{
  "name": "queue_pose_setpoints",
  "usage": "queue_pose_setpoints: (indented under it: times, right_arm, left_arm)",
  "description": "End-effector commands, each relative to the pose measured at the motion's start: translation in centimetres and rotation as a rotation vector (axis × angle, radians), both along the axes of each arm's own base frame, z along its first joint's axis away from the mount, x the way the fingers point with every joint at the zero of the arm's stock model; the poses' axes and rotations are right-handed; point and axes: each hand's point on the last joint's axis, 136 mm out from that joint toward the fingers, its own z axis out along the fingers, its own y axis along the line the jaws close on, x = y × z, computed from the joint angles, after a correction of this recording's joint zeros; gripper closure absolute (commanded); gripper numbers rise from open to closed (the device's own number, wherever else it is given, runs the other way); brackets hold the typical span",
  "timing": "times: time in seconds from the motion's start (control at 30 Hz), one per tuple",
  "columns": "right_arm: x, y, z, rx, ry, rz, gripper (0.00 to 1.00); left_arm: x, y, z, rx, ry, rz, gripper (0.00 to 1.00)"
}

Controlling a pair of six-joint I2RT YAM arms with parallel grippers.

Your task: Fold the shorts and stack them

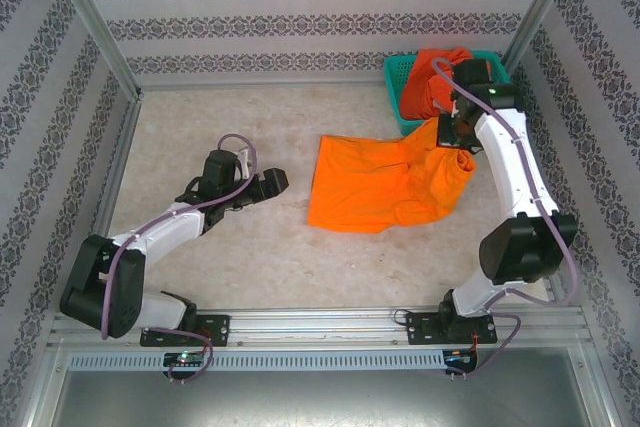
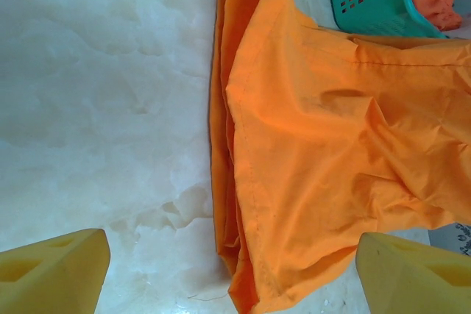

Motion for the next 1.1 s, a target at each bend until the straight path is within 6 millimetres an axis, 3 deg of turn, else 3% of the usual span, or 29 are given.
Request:
queue_pose_setpoints:
  times: [0.0,0.43,0.63,0.83,0.9,1.0,1.07]
  right_arm:
    - [0.3,1.9,-0.1,-0.021,0.031,0.016,1.0]
    - [4.1,12.1,-2.0,0.077,0.05,0.082,0.96]
    - [5.6,17.0,-3.8,0.112,0.069,0.116,0.93]
    - [7.7,23.2,-6.6,0.244,0.076,0.133,0.89]
    - [8.1,25.7,-8.0,0.321,0.089,0.133,0.72]
    - [7.9,31.7,-10.6,0.562,0.161,0.157,0.45]
    - [7.8,35.8,-10.2,0.808,0.195,0.161,0.39]
  left_arm:
    - [0.5,-0.2,0.3,-0.034,-0.025,-0.008,0.12]
    - [0.0,-0.1,-0.7,-0.038,-0.006,-0.006,0.11]
    - [0.2,-0.4,-1.4,-0.054,0.006,-0.011,0.11]
    - [0.5,-0.6,-2.1,-0.073,0.022,-0.008,0.12]
    - [0.5,-0.7,-2.4,-0.08,0.03,-0.008,0.12]
    - [0.7,-0.9,-2.5,-0.096,0.032,-0.004,0.13]
    - [0.8,-0.9,-2.0,-0.112,0.018,0.002,0.13]
